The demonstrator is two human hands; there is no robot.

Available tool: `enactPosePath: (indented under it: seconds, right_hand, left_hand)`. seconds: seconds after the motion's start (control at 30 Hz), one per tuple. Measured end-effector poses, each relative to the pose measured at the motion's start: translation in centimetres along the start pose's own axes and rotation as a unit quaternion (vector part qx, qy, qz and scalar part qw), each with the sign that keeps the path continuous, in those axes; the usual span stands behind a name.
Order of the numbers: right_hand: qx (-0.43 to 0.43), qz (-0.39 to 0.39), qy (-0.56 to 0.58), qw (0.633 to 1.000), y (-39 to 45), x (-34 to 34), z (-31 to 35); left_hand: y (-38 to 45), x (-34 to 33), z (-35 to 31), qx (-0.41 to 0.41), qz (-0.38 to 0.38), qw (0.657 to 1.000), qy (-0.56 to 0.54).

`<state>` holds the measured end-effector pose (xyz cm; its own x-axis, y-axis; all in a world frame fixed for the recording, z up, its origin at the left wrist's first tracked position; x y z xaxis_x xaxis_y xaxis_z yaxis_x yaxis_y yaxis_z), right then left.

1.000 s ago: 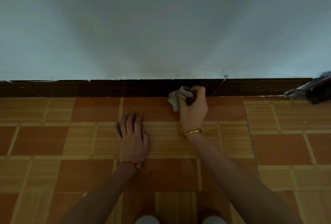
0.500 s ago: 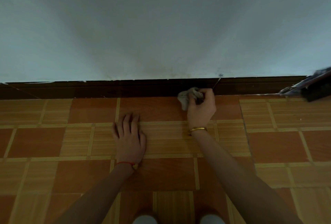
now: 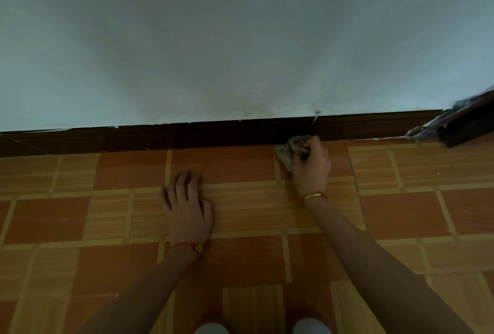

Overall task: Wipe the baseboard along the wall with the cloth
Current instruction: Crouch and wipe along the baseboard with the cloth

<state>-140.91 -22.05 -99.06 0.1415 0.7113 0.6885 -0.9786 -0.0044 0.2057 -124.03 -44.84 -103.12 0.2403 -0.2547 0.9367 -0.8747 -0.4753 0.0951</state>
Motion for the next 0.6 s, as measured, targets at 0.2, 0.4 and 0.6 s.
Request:
enactPosePath:
  seconds: [0.2, 0.4, 0.6]
  right_hand:
    - [0.005, 0.020, -0.033, 0.999, 0.4, 1.7, -1.0]
    - [0.066, 0.061, -0.058, 0.994, -0.8, 1.7, -1.3]
    - [0.041, 0.034, -0.012, 0.999, -0.3, 1.8, -1.8]
  left_hand:
    - [0.5, -0.9, -4.6, -0.050, -0.002, 0.998, -0.047]
    - [0.6, -1.9, -8.2, -0.111, 0.027, 0.992, -0.053]
    - [0.5, -2.6, -8.1, -0.129, 0.045, 0.990, -0.047]
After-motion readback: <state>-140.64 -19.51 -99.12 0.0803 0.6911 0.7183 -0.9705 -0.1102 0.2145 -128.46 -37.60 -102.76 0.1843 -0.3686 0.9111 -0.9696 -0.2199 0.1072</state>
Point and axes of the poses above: each hand's wrist, its own y-axis towards the middle knuckle, its own x-axis out of the back of the hand, z = x × y, the point moved 4 cm from there along y, towards the middle knuckle, and after that the axes turned 1 degree about -y, right-handed, at the moved point
